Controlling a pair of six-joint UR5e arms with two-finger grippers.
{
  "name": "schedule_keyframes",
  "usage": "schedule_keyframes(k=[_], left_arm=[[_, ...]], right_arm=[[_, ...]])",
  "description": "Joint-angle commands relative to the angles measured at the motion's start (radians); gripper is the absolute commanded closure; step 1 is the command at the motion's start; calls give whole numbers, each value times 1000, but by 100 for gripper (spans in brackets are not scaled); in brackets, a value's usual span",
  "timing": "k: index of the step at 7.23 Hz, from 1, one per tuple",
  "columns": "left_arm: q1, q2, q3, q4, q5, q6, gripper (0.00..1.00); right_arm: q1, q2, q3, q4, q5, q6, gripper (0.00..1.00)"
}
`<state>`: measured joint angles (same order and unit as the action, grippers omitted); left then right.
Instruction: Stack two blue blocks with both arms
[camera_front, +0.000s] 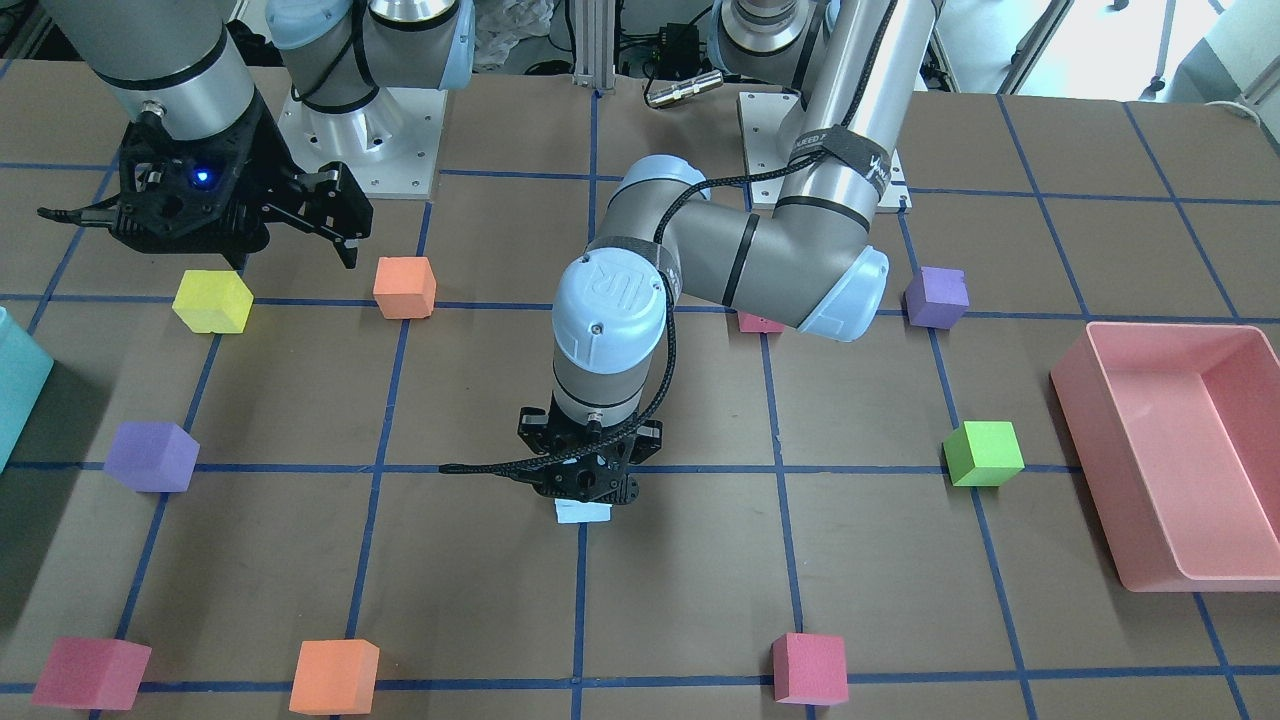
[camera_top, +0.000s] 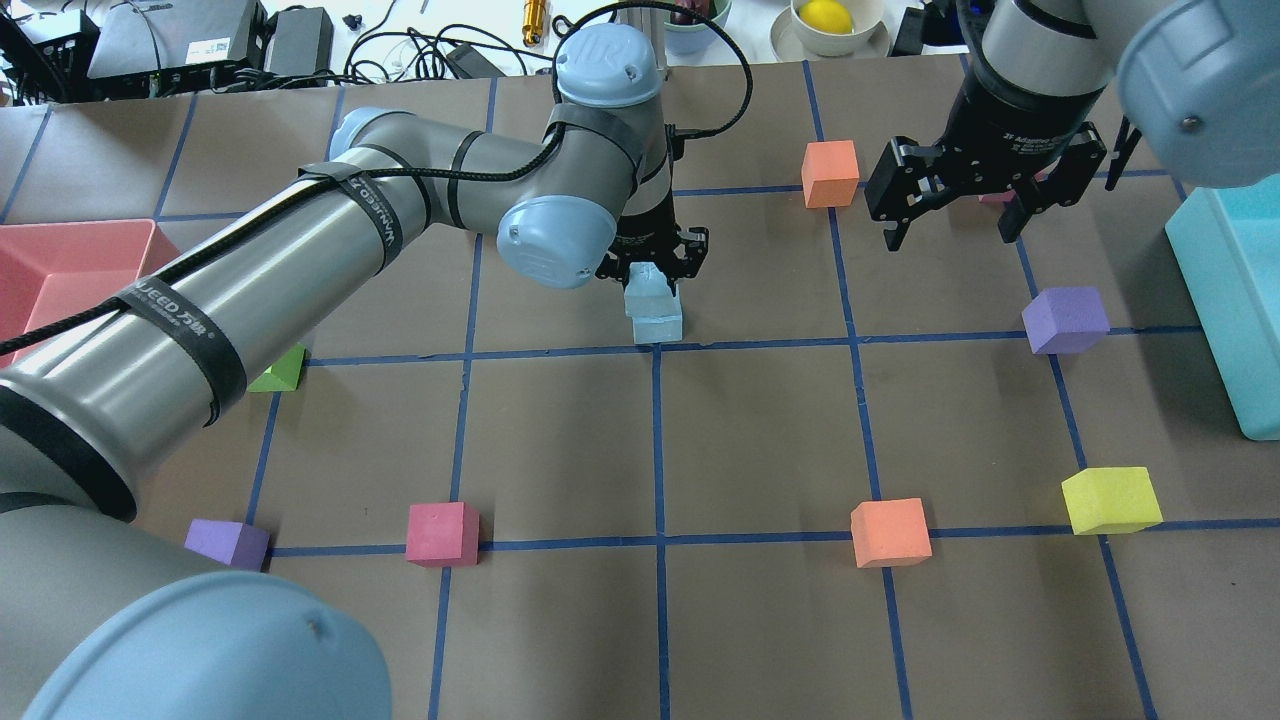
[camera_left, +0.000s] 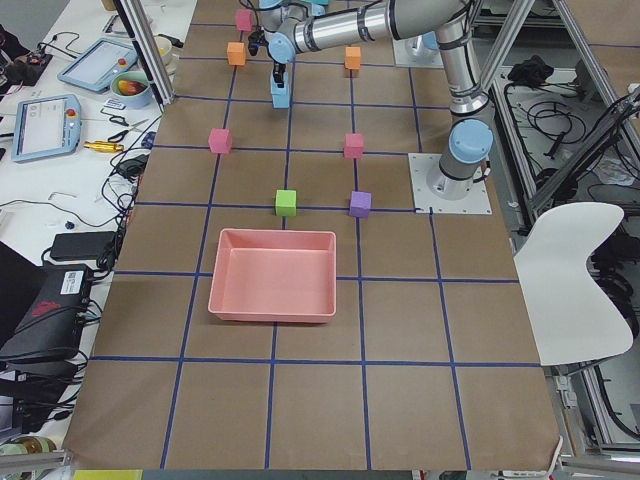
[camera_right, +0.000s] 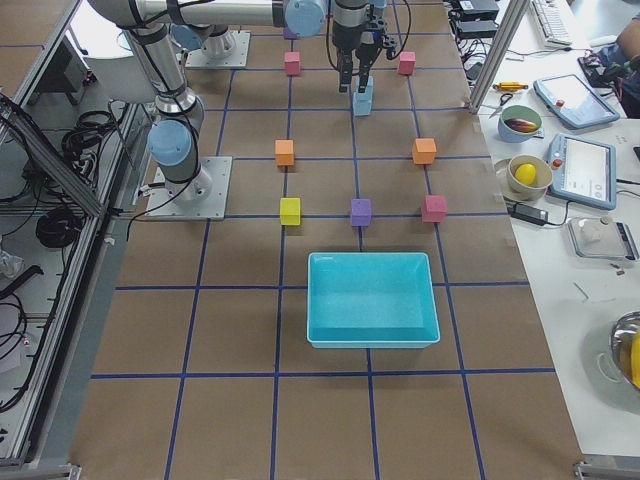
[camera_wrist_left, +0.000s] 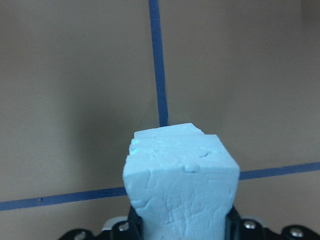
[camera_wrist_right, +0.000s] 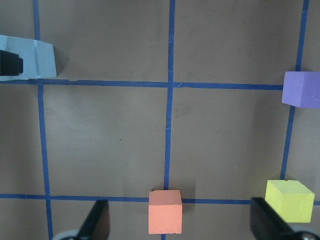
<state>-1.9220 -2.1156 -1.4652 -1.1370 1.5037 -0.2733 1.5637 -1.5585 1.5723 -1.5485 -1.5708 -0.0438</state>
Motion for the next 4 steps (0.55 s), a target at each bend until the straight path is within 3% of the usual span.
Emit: schedule_keyframes(k=[1,2,4], left_arm=[[-2,-4,-3,3,3,-7,39],[0,-3,-1,6,-2,-7,0],[12,40,12,2,-8,-1,0]], right_arm=[[-1,0,0,4,0,-2,0],[-1,0,0,4,0,-2,0],[2,0,0,4,0,-2,0]])
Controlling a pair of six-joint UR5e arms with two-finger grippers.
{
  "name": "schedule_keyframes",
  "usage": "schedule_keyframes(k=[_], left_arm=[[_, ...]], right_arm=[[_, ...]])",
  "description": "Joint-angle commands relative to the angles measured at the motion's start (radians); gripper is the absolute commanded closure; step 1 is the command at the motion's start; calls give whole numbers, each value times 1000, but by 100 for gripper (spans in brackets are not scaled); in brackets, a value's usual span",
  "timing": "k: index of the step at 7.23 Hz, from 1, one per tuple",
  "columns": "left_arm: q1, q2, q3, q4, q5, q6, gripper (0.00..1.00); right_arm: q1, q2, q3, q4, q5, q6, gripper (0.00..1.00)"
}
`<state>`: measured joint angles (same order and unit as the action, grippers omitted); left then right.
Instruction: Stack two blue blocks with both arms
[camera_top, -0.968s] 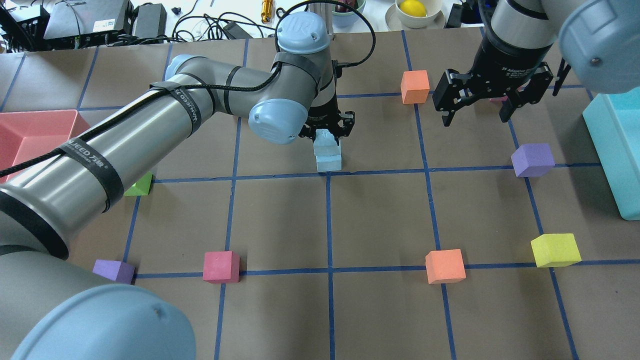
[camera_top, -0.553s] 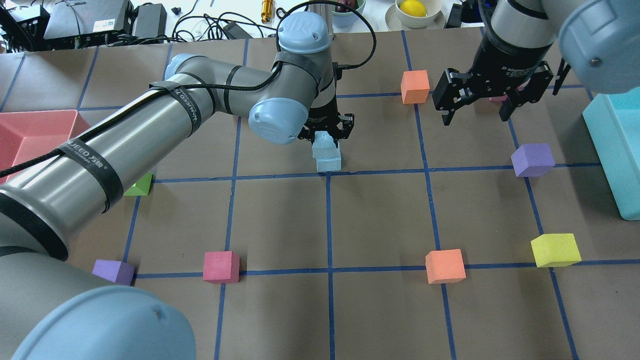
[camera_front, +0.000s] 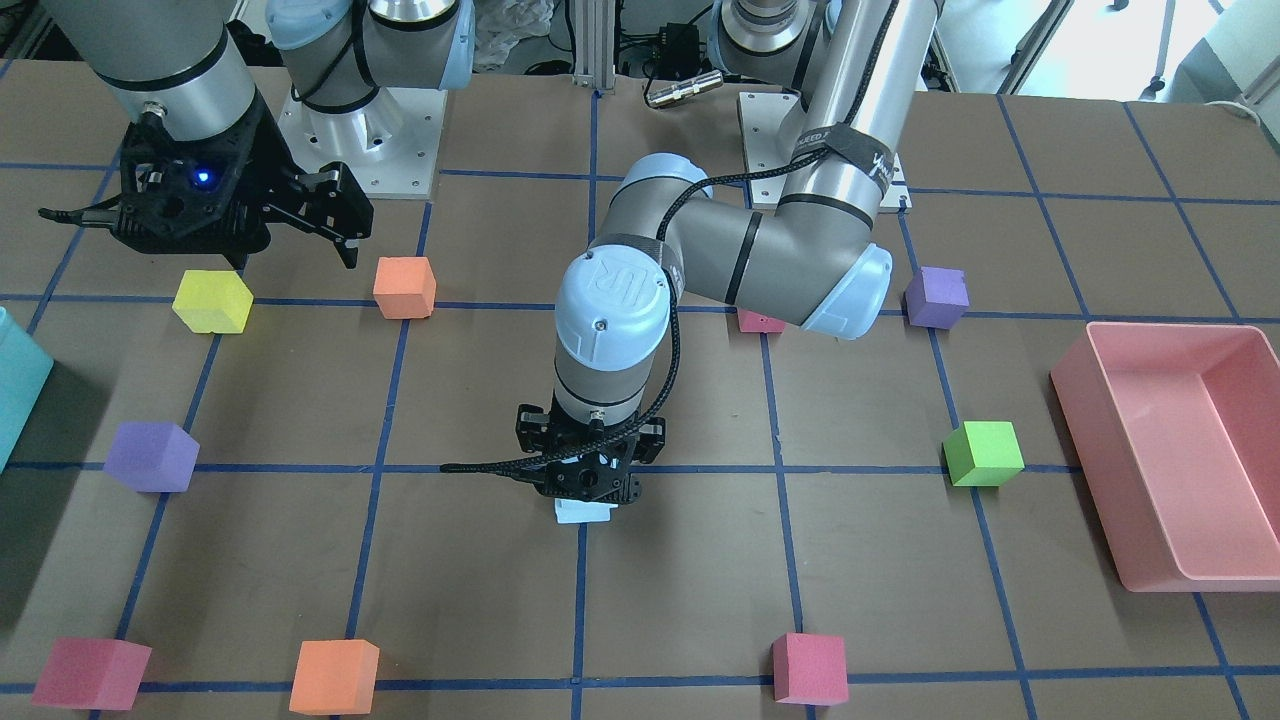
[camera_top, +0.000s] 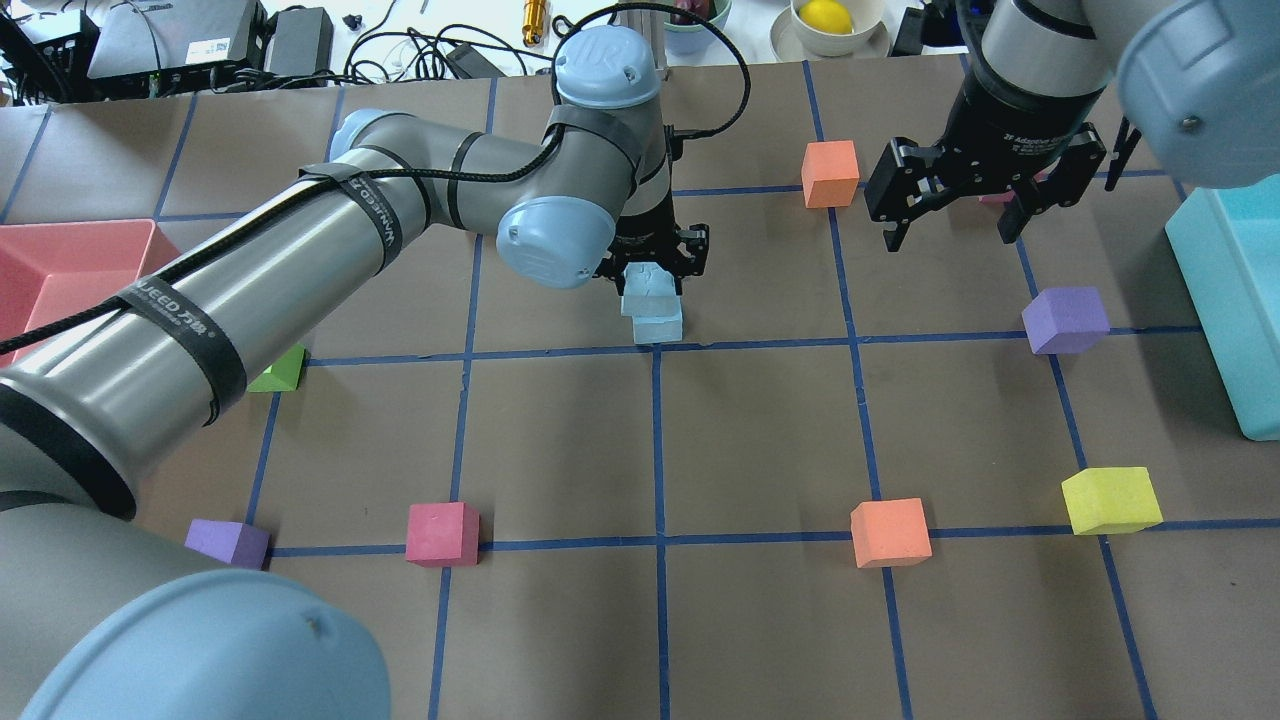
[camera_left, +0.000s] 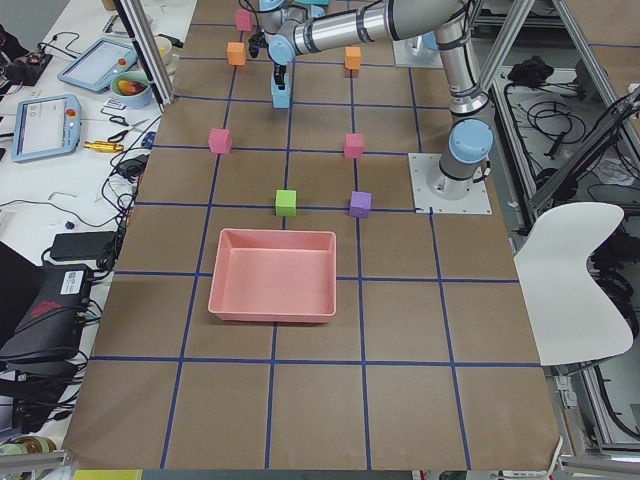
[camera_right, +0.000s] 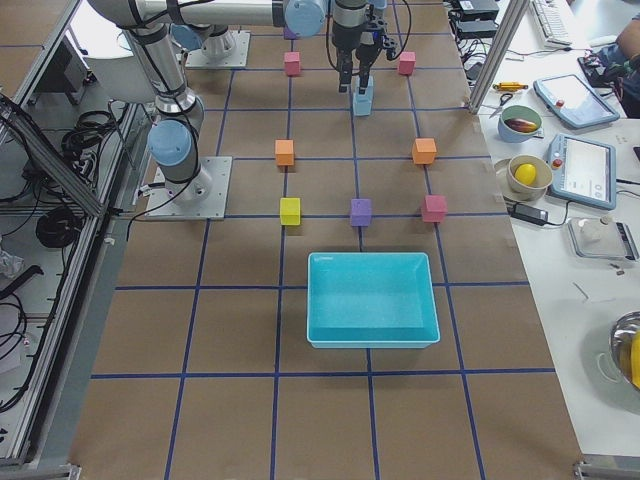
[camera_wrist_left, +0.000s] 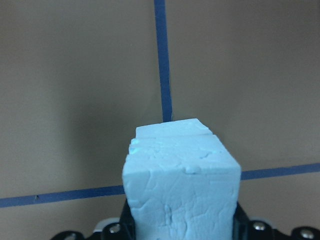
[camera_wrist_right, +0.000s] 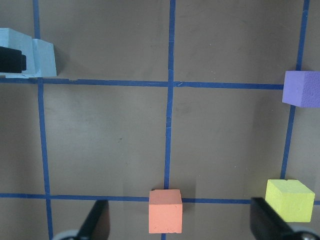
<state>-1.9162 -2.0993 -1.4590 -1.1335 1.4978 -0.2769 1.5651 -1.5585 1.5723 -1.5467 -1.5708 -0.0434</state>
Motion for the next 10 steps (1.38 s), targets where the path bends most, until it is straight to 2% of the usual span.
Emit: schedule_keyframes(k=[1,3,6,8,10], left_arm=[[41,62,37,-31,2,11,0],[117,126,95,-170,1,81,0],[323,272,100,-314,10,383,0],[339,404,82,-493,91,395,0],[341,415,19,-419,79,393,0]], right_arm=[[-2,0,2,10,-2,3,0],[1,3,3,10,-2,5,0],[-5,2,2,10,-2,10,0],[-5,2,3,5,-2,8,0],[-7,2,3,11,0,-3,0]])
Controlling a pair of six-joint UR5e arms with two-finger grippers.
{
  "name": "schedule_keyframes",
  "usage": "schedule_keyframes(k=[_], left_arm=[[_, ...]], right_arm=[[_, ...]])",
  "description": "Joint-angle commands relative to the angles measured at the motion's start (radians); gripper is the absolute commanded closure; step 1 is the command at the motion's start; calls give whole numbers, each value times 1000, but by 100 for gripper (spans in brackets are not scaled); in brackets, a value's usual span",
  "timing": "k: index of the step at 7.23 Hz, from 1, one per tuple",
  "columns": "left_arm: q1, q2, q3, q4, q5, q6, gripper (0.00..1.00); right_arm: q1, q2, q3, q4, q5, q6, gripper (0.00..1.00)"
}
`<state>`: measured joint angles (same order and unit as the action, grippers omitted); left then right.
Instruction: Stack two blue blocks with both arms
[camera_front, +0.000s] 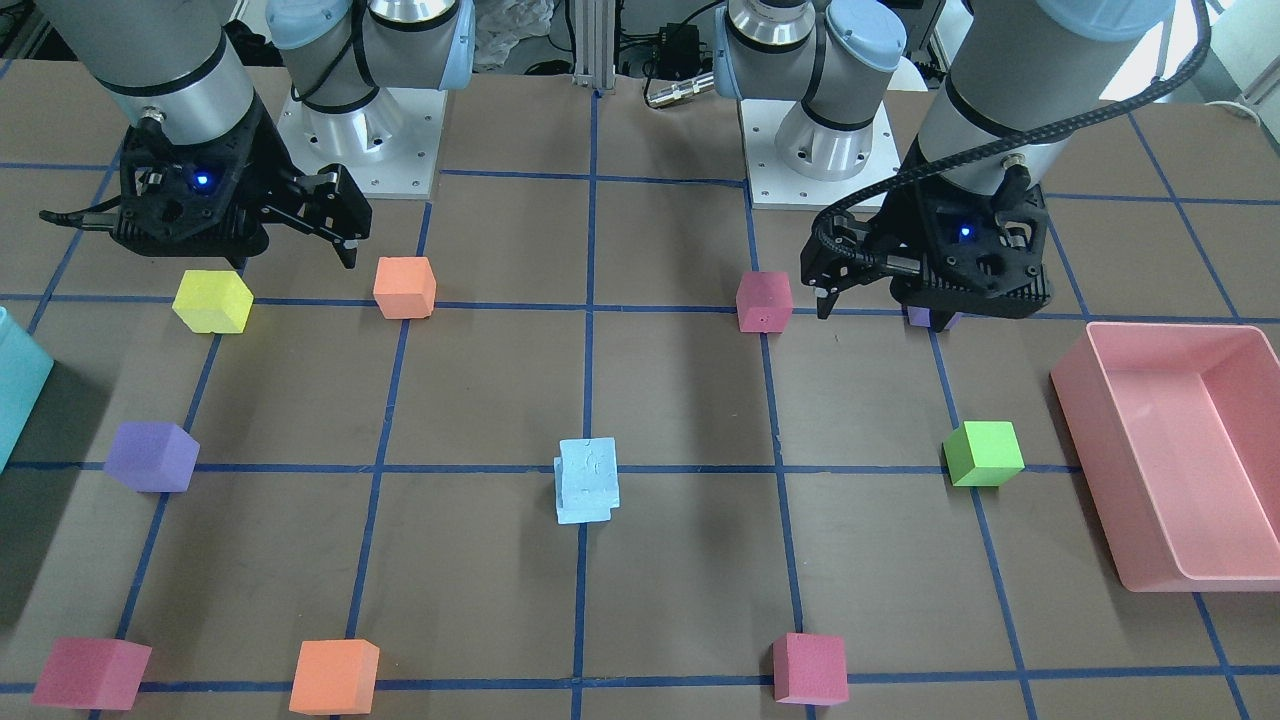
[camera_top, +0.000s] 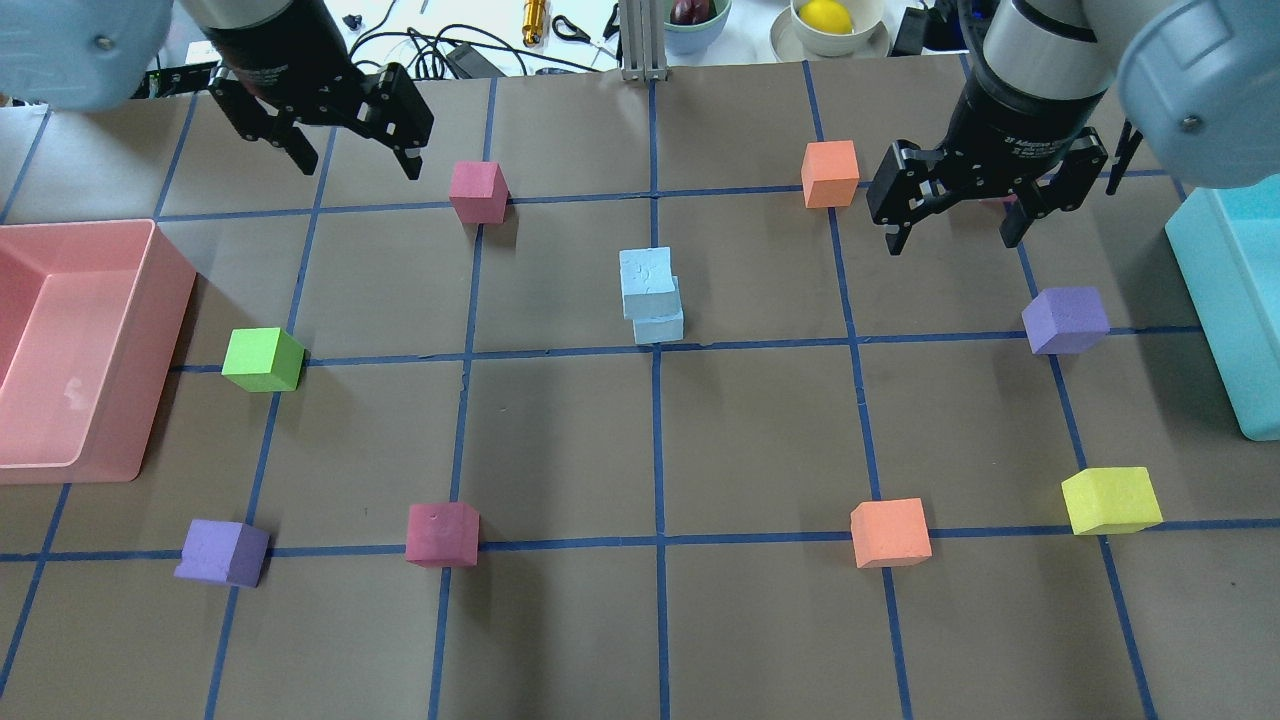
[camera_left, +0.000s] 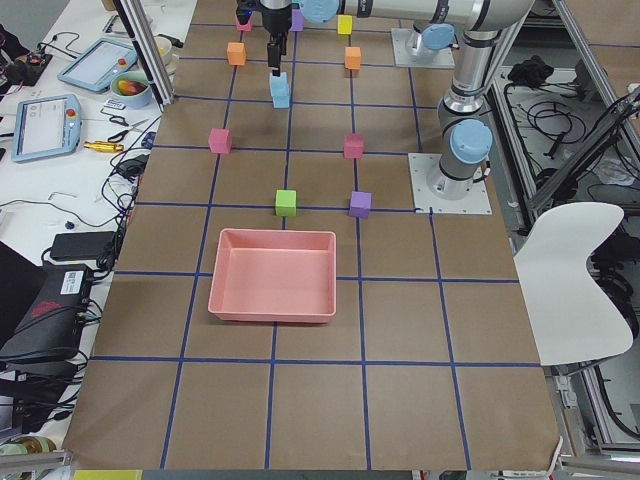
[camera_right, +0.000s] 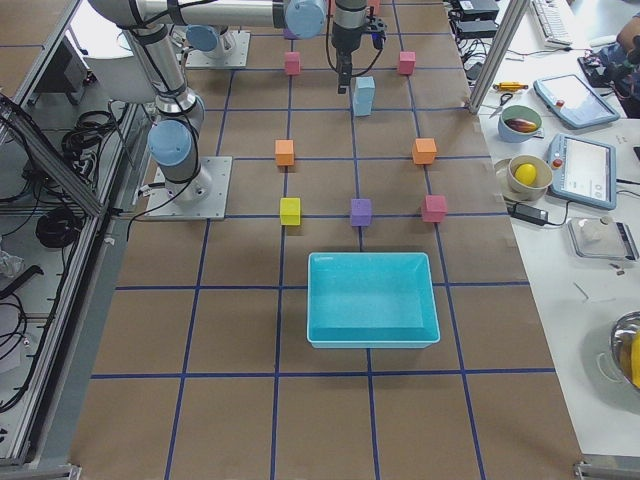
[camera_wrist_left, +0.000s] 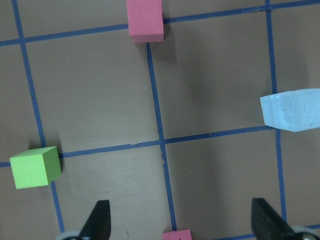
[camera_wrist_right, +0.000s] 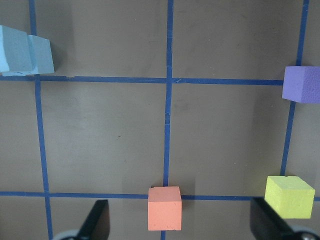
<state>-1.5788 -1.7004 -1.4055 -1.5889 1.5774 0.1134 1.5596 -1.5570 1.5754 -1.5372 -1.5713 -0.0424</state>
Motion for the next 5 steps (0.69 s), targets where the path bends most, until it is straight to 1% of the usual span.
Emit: schedule_keyframes(k=[1,3,5], left_arm=[[-1,34,-42,36,0,-1,0],[-1,62,-43,30,-5,0,0],[-1,65,-44,12,-10,-3,0]], right_arm=[[-6,0,0,-3,-3,-2,0],[-23,-2,0,2,-3,2,0],[-23,-2,0,3,-1,7,0]])
